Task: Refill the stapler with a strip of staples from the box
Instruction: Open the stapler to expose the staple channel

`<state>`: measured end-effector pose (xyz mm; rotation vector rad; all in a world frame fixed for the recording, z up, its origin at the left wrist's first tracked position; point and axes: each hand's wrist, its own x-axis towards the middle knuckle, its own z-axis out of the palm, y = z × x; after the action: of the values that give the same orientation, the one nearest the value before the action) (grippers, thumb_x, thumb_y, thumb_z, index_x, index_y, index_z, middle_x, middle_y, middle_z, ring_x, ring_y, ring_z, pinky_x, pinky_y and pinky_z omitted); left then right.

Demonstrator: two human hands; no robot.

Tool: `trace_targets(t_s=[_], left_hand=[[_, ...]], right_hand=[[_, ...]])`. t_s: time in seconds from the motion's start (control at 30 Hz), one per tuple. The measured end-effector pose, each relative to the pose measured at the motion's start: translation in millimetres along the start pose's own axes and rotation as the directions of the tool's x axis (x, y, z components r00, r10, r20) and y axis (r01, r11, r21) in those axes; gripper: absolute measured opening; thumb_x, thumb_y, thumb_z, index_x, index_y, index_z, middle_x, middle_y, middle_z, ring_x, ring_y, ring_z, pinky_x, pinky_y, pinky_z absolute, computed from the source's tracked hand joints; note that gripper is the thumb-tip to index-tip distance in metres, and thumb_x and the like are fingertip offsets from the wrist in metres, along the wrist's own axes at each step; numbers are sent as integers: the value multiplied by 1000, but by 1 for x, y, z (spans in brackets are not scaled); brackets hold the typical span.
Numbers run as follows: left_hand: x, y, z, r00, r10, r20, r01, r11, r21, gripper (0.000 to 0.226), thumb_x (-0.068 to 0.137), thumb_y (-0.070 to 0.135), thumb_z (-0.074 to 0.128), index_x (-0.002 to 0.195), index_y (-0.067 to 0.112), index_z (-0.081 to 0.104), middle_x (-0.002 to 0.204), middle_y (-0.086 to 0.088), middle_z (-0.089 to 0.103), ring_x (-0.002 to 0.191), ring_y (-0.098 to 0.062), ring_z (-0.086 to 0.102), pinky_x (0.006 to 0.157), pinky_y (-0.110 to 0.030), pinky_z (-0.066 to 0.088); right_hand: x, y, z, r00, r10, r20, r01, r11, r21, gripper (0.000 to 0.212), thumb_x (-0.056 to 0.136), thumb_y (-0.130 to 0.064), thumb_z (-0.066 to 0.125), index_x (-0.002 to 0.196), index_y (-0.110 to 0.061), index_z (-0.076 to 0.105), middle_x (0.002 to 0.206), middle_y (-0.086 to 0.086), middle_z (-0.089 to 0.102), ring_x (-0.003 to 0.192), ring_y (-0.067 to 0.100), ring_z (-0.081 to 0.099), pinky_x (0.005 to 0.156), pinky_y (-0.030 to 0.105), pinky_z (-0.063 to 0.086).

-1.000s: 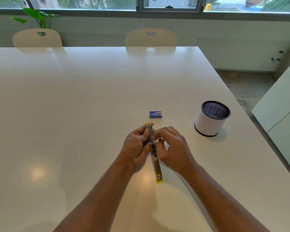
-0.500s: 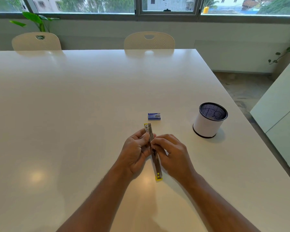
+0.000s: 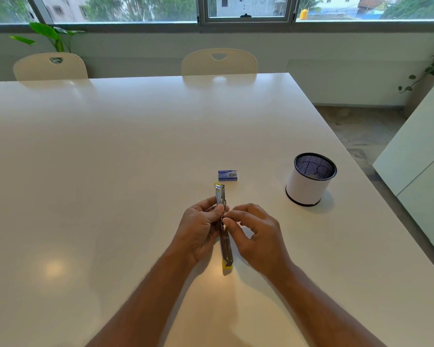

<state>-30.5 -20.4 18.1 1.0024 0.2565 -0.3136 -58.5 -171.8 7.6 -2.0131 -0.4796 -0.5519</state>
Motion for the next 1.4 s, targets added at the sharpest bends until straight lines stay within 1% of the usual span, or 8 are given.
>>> trace_targets(t_s=[0.13, 0.23, 0.33, 0.5, 0.63, 0.83, 1.07, 1.4], left_hand=[[0, 11, 5, 998, 62, -29, -54, 975, 215, 24, 99, -2, 58, 121, 2, 69, 85, -16, 67, 70, -21, 68, 69, -35, 62], [4, 23, 9, 992, 123, -24, -98, 879, 466, 26, 98, -2, 61, 123, 2, 68, 82, -16, 63, 59, -15, 65, 61, -26, 59], [7, 33, 15, 984, 176, 1, -124, 694, 709, 25, 98, 4, 65, 123, 5, 68, 80, -10, 64, 58, -13, 64, 57, -21, 56], [10, 42, 29, 972, 210, 103, -179, 385, 906, 20, 96, 14, 66, 115, 16, 73, 85, -2, 72, 68, -16, 69, 61, -27, 58], [11, 42, 36, 973, 205, 106, -156, 245, 957, 20, 92, 21, 70, 112, 19, 74, 89, 4, 73, 75, -16, 67, 76, -37, 63], [2, 46, 43, 963, 223, 149, -183, 139, 973, 11, 92, 27, 70, 99, 23, 77, 86, 6, 76, 76, -16, 72, 74, -35, 62], [-5, 54, 51, 966, 185, 180, -196, 74, 978, 14, 91, 26, 70, 101, 21, 78, 89, 2, 77, 76, -19, 75, 70, -33, 62], [-11, 67, 63, 977, -51, 209, -214, -126, 969, 17, 90, 19, 61, 97, 25, 76, 89, -1, 74, 88, -20, 70, 80, -44, 61]], right_hand=[[1, -5, 3, 950, 302, -74, -283, 939, 193, 13, 96, -14, 65, 102, -18, 76, 95, -5, 74, 86, 9, 71, 75, 23, 57], [7, -8, 5, 709, 705, 18, -583, 571, 578, 16, 99, -13, 59, 105, -12, 74, 95, 7, 76, 83, 16, 72, 81, 33, 60], [16, -10, 2, 520, 830, 204, -588, 173, 790, 19, 102, -11, 54, 107, -1, 70, 97, 18, 74, 87, 23, 72, 87, 35, 59], [22, -17, 5, 429, 813, 393, -492, -155, 857, 23, 100, -12, 57, 107, 7, 66, 98, 24, 76, 95, 31, 75, 89, 39, 58], [24, -20, 6, 448, 787, 425, -475, -193, 859, 26, 102, -14, 54, 108, 8, 67, 98, 23, 77, 92, 29, 76, 81, 36, 60], [24, -17, 8, 478, 775, 414, -496, -150, 855, 26, 105, -13, 49, 106, 4, 68, 89, 16, 78, 82, 22, 77, 72, 30, 61], [23, -16, 9, 485, 767, 420, -503, -149, 851, 29, 105, -12, 45, 108, 7, 67, 97, 21, 77, 95, 28, 75, 93, 38, 56], [26, -11, 7, 453, 761, 465, -427, -272, 862, 27, 105, -13, 44, 101, 3, 66, 84, 16, 76, 73, 21, 77, 82, 35, 55]])
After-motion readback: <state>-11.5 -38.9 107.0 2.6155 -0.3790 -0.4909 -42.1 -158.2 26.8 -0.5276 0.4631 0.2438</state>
